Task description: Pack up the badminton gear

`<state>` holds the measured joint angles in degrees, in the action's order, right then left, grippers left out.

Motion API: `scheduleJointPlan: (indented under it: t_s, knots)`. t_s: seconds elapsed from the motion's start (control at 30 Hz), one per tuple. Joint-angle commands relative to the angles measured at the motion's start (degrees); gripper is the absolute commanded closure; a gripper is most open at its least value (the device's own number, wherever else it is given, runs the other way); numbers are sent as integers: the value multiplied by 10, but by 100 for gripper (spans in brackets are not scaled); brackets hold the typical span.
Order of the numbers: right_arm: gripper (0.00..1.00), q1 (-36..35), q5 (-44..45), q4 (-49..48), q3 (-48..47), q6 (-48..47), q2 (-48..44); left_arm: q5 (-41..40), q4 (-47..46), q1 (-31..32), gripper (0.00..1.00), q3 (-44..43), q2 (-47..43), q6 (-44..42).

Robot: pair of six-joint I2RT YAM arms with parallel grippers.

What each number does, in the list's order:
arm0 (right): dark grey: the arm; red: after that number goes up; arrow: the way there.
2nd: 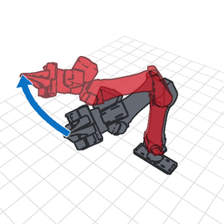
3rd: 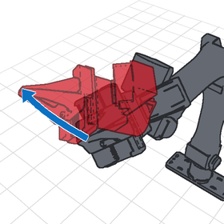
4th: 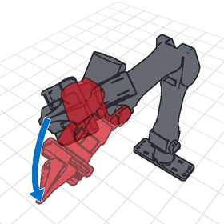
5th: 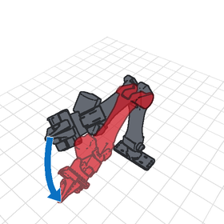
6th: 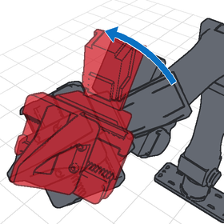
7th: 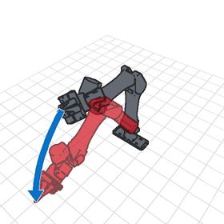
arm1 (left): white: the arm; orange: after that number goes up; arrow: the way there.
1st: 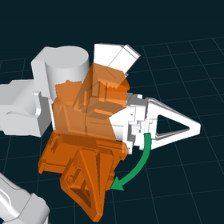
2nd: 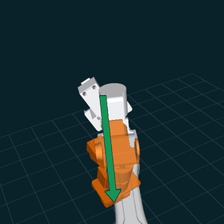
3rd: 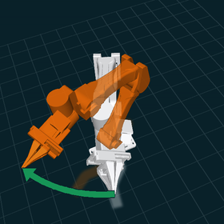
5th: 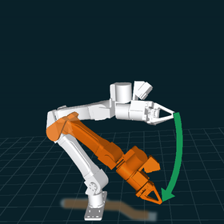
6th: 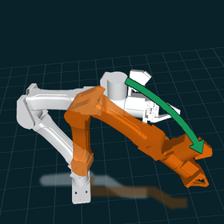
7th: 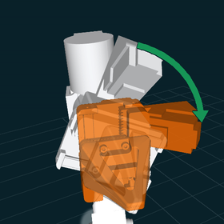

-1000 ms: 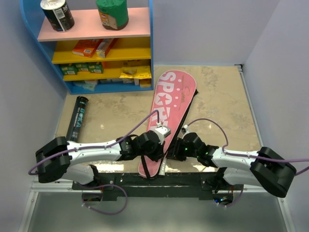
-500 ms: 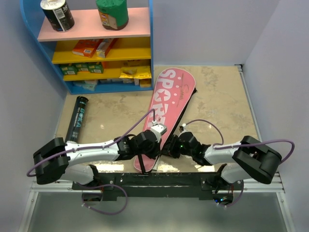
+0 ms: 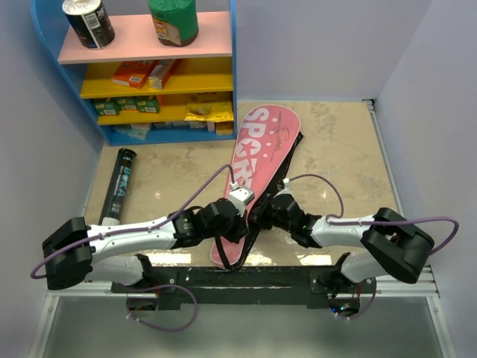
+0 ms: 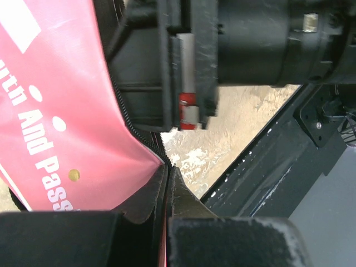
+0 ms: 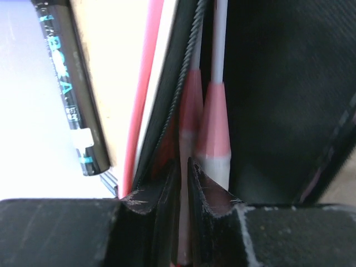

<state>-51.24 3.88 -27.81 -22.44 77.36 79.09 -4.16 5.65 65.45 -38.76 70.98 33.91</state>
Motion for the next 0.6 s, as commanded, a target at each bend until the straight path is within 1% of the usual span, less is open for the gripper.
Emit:
scheduleJointPlan:
  t_s: [0.0,0.07,0.1,0.17,0.2,0.27,0.3,0.33,0.37,0.43,0.47,0.57]
  knots:
    - [81,-8,10,-82,-59,13,19,79,-42,16,100,-20,-14,26]
    - [81,-11,7,-65,-53,7,9,57,-25,14,100,-23,-14,18]
    - [79,-10,7,-16,-56,-9,-2,51,-18,9,100,-23,-13,12]
    - [77,-10,15,42,-63,-37,-40,46,-6,1,100,-18,-16,7]
    - [74,-9,18,106,-64,-55,-55,43,-4,-3,100,-14,-18,2]
    - [70,-10,30,166,-66,-76,-104,15,15,-12,100,-10,-23,-4]
    - [65,-10,32,223,-67,-91,-119,10,24,-22,100,-7,-24,-9]
    - [63,-10,35,254,-70,-100,-150,-1,28,-28,100,-5,-27,-10]
    - [62,-9,46,321,-74,-114,-163,-5,31,-39,100,-3,-34,-11]
    - [60,-10,66,388,-85,-122,-193,-18,41,-50,100,4,-41,-16]
    - [59,-10,87,445,-88,-127,-221,-17,42,-61,100,4,-45,-17]
    - [58,-11,125,527,-98,-121,-265,13,18,-64,100,1,-39,-24]
